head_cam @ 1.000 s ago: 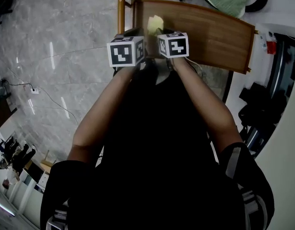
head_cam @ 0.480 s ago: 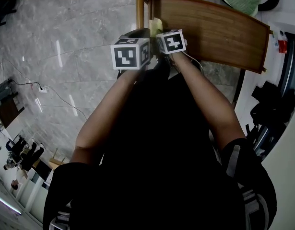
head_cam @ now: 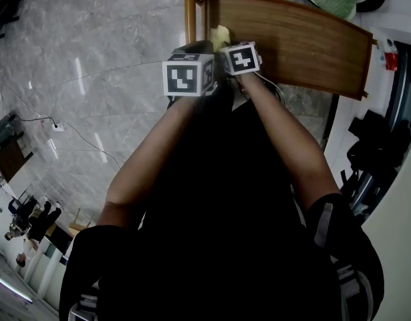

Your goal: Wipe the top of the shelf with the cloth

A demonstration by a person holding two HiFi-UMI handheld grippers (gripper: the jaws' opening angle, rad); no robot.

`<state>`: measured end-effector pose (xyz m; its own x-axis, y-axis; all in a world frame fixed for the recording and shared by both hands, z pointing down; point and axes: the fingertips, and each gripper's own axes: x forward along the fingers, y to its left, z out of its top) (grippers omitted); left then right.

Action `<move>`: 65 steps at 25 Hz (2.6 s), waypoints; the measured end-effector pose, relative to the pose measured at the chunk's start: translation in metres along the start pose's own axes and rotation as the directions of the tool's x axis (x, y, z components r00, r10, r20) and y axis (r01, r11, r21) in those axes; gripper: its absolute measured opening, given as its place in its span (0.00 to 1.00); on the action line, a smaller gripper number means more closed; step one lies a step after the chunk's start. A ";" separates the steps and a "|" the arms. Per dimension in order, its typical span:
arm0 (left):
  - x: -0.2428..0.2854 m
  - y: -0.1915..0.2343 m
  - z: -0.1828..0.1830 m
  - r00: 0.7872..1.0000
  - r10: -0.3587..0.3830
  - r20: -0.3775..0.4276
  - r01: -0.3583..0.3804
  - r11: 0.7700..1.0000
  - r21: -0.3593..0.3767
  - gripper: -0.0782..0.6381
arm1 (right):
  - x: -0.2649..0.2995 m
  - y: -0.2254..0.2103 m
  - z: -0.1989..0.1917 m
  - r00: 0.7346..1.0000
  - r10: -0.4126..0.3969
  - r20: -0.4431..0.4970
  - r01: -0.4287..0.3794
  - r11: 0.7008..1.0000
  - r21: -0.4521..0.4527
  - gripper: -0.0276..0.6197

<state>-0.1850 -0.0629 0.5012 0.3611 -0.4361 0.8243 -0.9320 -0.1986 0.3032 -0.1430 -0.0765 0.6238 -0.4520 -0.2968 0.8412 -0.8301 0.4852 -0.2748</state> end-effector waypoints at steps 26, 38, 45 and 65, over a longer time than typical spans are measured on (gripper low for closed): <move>0.132 -0.152 -0.024 0.985 0.009 -0.174 0.007 0.996 0.093 0.12 | -0.110 -0.208 -0.078 0.991 -0.131 -0.025 0.133 0.985 0.111 0.11; 0.181 -0.266 -0.010 0.985 -0.053 -0.164 0.072 0.991 0.113 0.12 | -0.162 -0.291 -0.103 0.985 -0.173 0.005 0.171 0.976 0.135 0.11; 0.199 -0.321 -0.005 0.979 -0.100 -0.176 0.125 0.983 0.134 0.12 | -0.188 -0.336 -0.120 0.975 -0.224 0.000 0.222 0.966 0.137 0.11; 0.206 -0.371 -0.003 0.968 -0.165 -0.191 0.197 0.966 0.167 0.12 | -0.247 -0.431 -0.152 0.877 -0.469 -0.105 0.480 0.846 0.232 0.11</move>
<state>0.2350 -0.0765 0.5599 0.4969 -0.2219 0.8390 -0.8238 -0.4245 0.3757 0.3759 -0.0869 0.6050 0.0271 -0.4015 0.9155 -0.9950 0.0775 0.0635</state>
